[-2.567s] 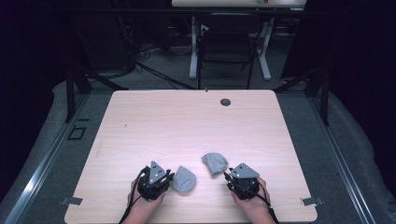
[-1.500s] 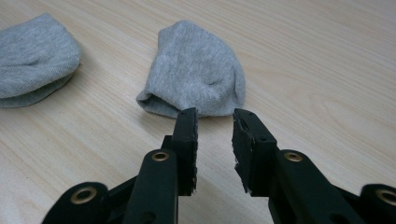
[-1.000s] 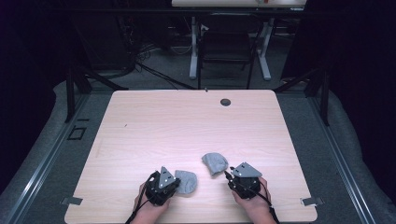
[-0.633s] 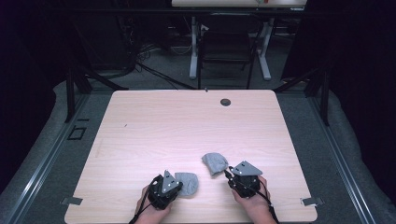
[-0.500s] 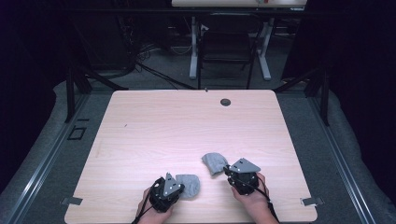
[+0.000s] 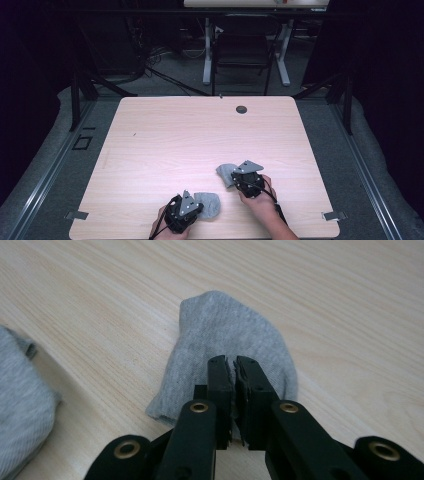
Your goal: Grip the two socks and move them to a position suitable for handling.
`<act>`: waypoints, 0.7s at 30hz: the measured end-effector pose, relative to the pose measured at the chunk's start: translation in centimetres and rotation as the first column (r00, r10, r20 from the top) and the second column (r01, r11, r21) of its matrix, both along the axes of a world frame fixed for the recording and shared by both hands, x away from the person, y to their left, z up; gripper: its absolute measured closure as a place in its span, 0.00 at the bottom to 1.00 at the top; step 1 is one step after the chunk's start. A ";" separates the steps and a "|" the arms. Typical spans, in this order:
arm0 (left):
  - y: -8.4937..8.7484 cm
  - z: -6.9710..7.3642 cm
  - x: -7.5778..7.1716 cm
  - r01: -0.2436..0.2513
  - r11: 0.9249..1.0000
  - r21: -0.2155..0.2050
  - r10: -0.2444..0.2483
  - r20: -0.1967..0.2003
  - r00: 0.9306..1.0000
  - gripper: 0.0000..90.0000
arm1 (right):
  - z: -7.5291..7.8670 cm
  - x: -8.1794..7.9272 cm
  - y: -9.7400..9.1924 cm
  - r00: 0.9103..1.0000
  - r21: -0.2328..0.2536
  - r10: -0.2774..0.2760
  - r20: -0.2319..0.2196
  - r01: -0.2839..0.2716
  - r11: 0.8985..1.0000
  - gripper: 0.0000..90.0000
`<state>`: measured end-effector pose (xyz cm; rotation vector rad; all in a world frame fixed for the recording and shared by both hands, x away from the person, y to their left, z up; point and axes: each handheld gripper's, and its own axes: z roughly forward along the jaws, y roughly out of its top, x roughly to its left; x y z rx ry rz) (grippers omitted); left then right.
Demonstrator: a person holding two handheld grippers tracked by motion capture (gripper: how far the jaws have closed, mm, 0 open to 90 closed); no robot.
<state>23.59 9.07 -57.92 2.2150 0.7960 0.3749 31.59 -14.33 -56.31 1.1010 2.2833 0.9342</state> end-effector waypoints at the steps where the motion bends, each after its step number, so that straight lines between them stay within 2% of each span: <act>1: -0.1 0.0 -0.1 0.002 1.000 0.002 -0.002 0.003 1.000 0.99 | -0.3 0.1 0.3 1.000 -0.013 0.007 -0.008 -0.007 1.000 0.95; 12: -0.4 -0.1 -0.3 0.012 1.000 -0.009 -0.012 -0.002 1.000 0.99 | -1.3 -0.4 2.0 1.000 -0.031 0.014 -0.020 -0.014 0.999 0.97; 21: -0.3 -0.1 -0.3 0.008 1.000 -0.016 -0.008 0.000 1.000 0.99 | -1.3 -0.2 4.5 0.999 -0.002 0.032 -0.044 -0.032 0.999 0.98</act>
